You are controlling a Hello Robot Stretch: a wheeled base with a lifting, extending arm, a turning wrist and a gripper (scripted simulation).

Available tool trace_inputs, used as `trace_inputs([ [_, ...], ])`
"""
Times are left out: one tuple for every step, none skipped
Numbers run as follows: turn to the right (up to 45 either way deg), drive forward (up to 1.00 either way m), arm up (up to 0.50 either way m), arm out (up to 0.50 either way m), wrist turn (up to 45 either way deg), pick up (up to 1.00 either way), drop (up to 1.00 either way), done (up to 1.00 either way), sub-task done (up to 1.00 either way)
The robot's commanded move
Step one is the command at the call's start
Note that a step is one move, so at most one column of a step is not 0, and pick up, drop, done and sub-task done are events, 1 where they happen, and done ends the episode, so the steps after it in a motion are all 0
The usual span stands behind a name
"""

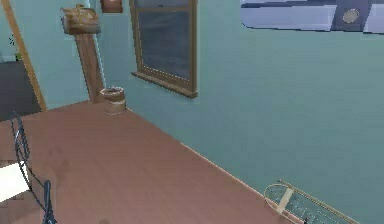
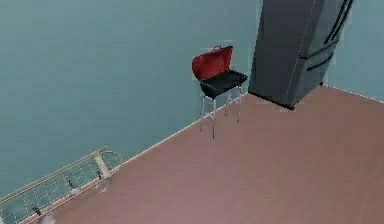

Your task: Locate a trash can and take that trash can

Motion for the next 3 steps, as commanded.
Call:
trace_inputs([
  [0.0, 0.60, 0.00, 0.00, 0.0, 0.00, 0.00, 0.00, 0.00],
  [-42.0, 0.00, 0.00, 0.00, 0.0, 0.00, 0.00, 0.00, 0.00],
  [0.0, 1.00, 0.00, 0.00, 0.0, 0.00, 0.00, 0.00, 0.00],
])
